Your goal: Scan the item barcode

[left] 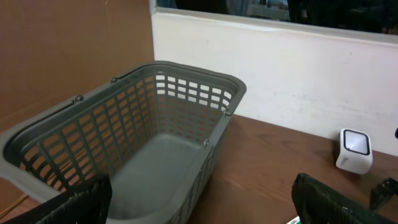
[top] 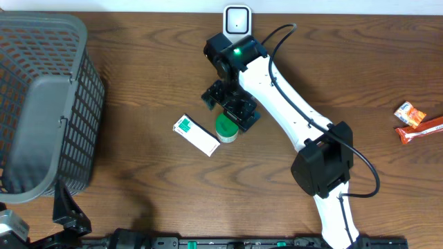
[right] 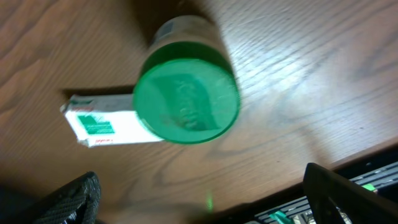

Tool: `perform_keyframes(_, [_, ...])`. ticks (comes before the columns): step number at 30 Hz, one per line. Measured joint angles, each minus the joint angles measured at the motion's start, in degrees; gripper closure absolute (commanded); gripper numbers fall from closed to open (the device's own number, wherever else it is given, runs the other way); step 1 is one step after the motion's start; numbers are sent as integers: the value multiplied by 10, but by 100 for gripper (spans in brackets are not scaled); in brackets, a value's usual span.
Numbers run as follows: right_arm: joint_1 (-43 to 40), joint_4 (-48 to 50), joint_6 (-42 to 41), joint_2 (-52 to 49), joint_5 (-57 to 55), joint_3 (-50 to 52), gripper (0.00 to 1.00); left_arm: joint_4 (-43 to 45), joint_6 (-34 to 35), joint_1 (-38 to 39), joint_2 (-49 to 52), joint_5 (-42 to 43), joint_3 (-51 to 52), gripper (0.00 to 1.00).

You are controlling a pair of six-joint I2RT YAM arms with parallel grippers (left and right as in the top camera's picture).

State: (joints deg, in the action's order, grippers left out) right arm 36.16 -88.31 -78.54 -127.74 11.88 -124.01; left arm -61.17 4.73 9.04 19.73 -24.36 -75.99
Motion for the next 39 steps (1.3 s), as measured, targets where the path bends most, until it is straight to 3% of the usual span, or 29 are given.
perform_keyframes(14, [49,18,-51,0,-97,10,1,0,0,0,0,0,0,7])
perform_keyframes(28, [49,124,-61,0,-117,128,1,0,0,0,0,0,0,7])
perform_keyframes(32, [49,167,-64,0,-117,172,22,0,0,0,0,0,0,7])
perform_keyframes(39, [48,186,-42,0,-121,203,27,0,0,0,0,0,0,7])
